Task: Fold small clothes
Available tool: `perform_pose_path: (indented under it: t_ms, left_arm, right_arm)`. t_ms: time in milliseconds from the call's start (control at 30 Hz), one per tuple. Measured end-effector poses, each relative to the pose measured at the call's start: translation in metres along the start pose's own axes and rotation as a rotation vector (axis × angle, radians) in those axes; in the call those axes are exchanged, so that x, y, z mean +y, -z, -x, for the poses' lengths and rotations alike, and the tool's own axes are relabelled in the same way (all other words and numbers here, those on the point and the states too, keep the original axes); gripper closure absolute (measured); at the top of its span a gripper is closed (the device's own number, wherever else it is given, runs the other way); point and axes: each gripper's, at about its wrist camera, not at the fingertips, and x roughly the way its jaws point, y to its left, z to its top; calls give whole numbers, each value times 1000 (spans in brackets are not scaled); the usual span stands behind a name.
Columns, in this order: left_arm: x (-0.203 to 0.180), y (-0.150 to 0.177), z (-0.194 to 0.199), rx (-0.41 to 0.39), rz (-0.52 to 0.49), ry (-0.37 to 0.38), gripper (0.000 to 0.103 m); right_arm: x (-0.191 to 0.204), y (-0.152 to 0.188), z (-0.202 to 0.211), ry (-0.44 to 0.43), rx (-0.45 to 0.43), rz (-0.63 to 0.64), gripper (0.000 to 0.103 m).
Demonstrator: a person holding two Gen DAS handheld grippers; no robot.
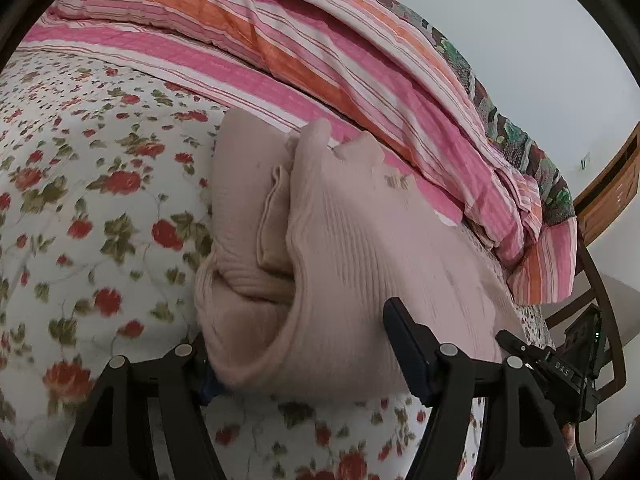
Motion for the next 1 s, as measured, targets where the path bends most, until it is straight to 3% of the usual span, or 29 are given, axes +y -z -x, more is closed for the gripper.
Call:
perform_pose_path:
  t_ms: [100, 233, 367, 600, 767, 1000]
  left_arm:
    - [0, 1, 0, -22, -7, -11, 41]
    - [-2, 1, 0, -45, -31, -63, 59]
    - [1, 2, 4, -63, -21, -54, 83]
    - [-11, 8, 8, -112, -102, -131, 86]
    - [-14, 11, 3, -122, -133, -183, 83]
    - [-14, 11, 1, -124, -141, -201, 80]
  right_arm:
    - [-3, -5, -5, -4, -20, -27, 50]
    - [-6, -4, -7, -4, -42, -11, 77]
    - [0, -1, -2, 7, -66, 41, 89]
    - [3, 8, -3, 43, -101, 99, 89]
    - [8, 14, -3, 84, -145, 145, 86]
    - [3, 16, -1, 62, -157, 129, 85]
